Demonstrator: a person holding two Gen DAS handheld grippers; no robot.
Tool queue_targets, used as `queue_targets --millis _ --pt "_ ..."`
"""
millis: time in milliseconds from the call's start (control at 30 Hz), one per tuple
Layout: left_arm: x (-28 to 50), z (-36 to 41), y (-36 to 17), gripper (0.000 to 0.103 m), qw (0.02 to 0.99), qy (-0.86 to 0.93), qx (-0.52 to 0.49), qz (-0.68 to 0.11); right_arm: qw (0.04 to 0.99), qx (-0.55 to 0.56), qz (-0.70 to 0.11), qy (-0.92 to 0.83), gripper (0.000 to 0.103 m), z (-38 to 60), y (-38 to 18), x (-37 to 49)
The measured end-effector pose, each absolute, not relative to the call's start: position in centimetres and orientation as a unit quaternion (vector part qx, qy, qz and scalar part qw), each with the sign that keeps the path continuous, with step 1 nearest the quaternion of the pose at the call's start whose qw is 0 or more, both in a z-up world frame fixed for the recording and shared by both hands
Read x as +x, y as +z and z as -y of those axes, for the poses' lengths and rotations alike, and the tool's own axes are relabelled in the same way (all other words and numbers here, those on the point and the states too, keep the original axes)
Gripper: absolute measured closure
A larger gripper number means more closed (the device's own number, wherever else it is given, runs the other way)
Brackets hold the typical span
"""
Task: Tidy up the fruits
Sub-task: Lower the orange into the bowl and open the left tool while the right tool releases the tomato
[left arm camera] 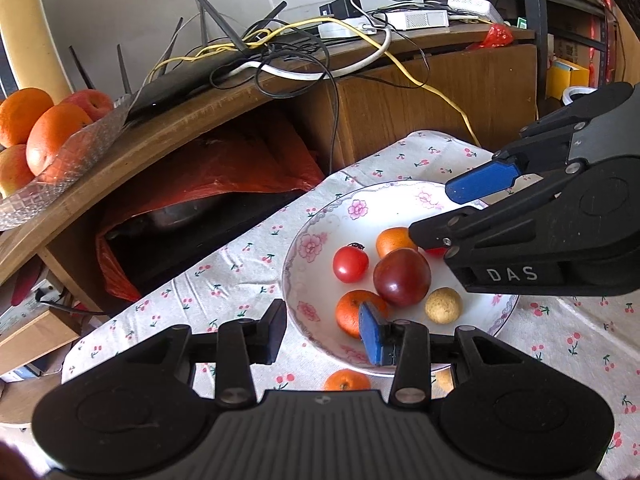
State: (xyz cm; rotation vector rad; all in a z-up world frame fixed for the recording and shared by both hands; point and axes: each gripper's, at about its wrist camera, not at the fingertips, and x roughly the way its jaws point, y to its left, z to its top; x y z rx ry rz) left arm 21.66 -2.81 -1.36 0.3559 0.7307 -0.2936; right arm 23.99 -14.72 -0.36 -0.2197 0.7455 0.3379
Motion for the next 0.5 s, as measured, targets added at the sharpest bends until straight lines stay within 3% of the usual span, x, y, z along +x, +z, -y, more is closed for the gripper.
queue_targets --millis 500 --pt "19.8 0.6 -0.8 0.054 0.907 -0.136 0.156 -0.367 0.912 -0.099 -0.366 0.158 0.070 15.1 0.1 22.9"
